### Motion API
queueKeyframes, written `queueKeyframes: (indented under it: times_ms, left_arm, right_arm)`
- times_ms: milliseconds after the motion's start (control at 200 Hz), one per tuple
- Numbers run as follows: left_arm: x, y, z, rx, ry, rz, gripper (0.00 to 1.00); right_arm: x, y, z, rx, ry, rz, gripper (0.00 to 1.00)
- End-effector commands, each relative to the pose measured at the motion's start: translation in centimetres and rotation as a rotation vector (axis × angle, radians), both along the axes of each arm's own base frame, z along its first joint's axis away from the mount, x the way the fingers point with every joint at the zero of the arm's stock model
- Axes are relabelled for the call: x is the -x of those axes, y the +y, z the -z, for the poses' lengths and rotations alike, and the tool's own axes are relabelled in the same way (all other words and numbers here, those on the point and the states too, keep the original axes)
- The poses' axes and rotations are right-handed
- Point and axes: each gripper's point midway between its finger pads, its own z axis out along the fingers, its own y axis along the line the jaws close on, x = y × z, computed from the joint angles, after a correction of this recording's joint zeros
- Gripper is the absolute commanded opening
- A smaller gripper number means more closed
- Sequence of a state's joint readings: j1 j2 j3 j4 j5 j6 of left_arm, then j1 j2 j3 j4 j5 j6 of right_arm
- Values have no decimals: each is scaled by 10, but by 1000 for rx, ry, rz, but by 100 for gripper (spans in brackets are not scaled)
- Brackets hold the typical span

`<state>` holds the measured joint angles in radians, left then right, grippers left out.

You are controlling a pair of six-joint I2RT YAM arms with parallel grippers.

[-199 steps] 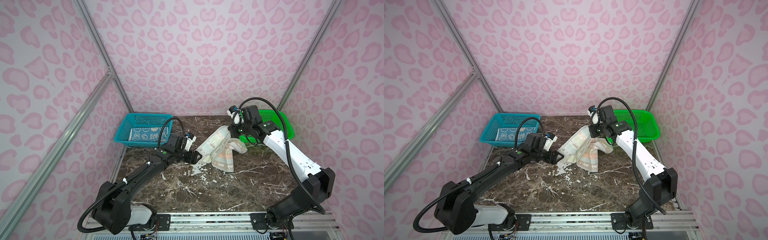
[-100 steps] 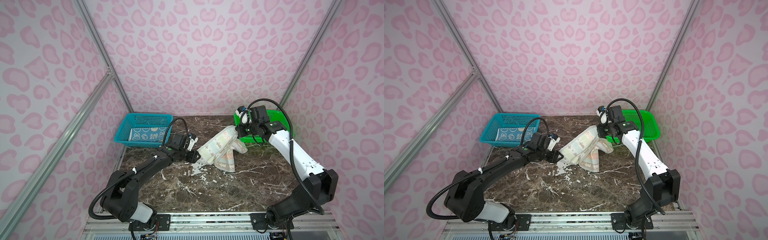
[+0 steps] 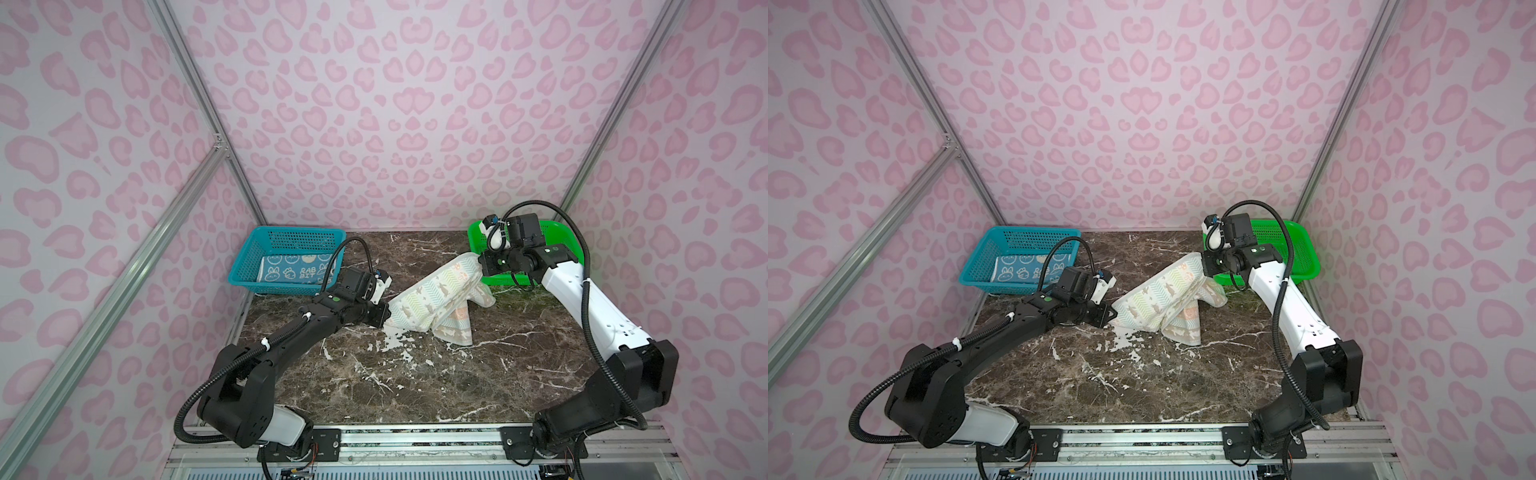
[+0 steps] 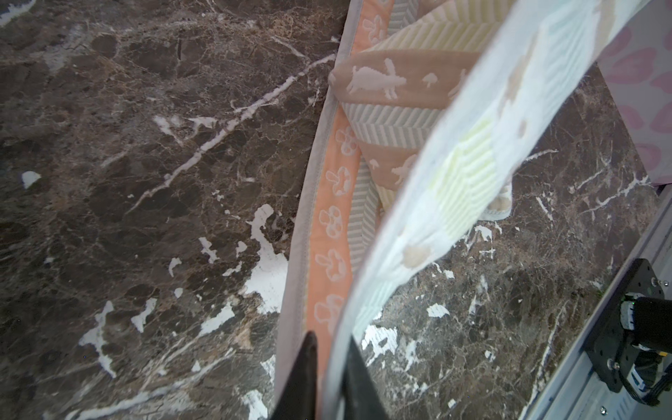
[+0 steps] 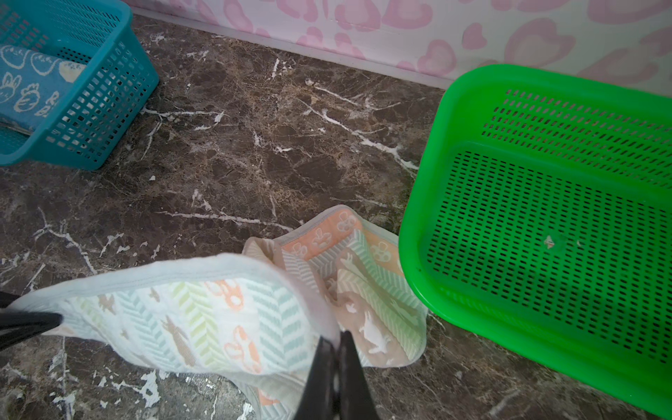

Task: Fold and stack the towels
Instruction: 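Grasp another corner with the left gripper while the right holds its corner, then lift and spread the striped towel between both grippers, shaking it open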

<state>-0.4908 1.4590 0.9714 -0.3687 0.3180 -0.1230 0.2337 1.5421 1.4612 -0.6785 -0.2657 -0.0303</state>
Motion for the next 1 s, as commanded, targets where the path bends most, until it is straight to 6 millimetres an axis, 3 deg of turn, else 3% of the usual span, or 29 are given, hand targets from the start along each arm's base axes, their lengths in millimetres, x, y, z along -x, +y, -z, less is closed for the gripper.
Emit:
queueKeyframes:
  times_ms: [0,80,170,305,315,395,555,755,885,995]
  left_arm:
    - [-4,3,-4,-6,-3,-14,4]
    - [-13,11,-15,-16,-34,-52,4]
    - [-33,32,-47,-5,-107,-140,4]
    - [-57,62,-138,62,-292,-214,4]
    - [-57,63,-146,65,-309,-213,4]
    - [-51,65,-206,69,-443,-161,4]
    - [-8,61,-289,108,-600,-16,4]
    - [66,58,-357,187,-800,114,4]
    - [110,60,-393,270,-881,172,4]
    - [131,64,-417,324,-938,179,3]
  right_arm:
    - [2,5,-4,-16,-13,-34,0]
    - [3,7,-8,-26,-27,-47,0]
    - [4,10,-18,-40,-57,-61,0]
    - [13,17,-51,-75,-134,-101,0]
    - [12,18,-66,-83,-166,-104,0]
    - [24,22,-99,-92,-241,-127,0]
    - [71,39,-165,-103,-408,-230,0]
    - [157,60,-234,-161,-618,-412,0]
    - [205,50,-277,-245,-749,-450,0]
    - [222,34,-298,-280,-830,-405,0]
